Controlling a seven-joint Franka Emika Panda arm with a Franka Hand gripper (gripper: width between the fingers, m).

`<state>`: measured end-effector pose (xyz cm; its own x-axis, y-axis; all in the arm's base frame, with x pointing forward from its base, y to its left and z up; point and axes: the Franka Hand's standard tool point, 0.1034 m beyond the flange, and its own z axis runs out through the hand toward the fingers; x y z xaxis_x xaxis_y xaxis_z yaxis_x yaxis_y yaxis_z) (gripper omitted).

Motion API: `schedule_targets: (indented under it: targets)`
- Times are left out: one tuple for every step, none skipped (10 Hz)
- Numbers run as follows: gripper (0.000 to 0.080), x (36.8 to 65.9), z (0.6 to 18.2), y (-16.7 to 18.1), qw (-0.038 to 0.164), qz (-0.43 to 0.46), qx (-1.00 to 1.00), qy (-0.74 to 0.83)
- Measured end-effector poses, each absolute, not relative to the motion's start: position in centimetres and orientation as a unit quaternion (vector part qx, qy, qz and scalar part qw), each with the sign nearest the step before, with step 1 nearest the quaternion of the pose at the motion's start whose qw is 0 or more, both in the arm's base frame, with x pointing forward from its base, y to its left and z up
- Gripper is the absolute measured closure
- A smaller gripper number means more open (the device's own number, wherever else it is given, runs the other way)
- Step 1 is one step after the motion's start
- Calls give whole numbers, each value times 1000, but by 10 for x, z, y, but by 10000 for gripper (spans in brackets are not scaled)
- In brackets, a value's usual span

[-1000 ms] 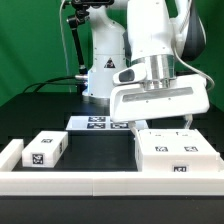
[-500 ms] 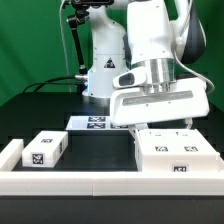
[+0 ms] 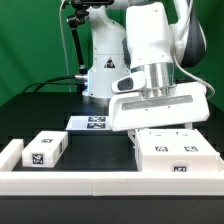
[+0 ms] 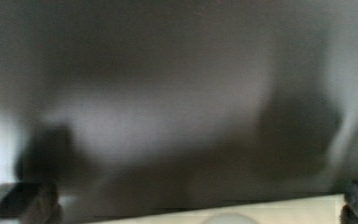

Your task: Assemble cabinet

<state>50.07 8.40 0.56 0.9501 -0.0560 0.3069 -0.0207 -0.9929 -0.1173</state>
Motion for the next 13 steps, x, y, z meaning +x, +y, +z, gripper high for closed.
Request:
schedule_targets:
  targets:
    - [119, 502, 5, 85, 56, -160, -985, 19]
    - [257, 502, 5, 84, 56, -161, -985, 19]
    - [393, 501, 5, 84, 56, -161, -985, 19]
    - [393, 500, 5, 83, 55, -163, -985, 19]
    - [575, 500, 5, 83, 54, -166, -984, 19]
    - [735, 499, 5, 82, 52, -169, -984, 15]
    - [735, 499, 4, 82, 52, -169, -984, 15]
    - [779, 499, 4, 82, 52, -169, -984, 15]
    - [793, 499, 4, 82, 52, -169, -984, 15]
    - [793, 499, 4, 82, 52, -169, -984, 15]
    - [797, 499, 5, 82, 53, -167, -985, 13]
    - [797, 503, 20, 78, 53, -156, -986, 4]
    - [797, 504, 34, 76, 55, -145, -988, 1]
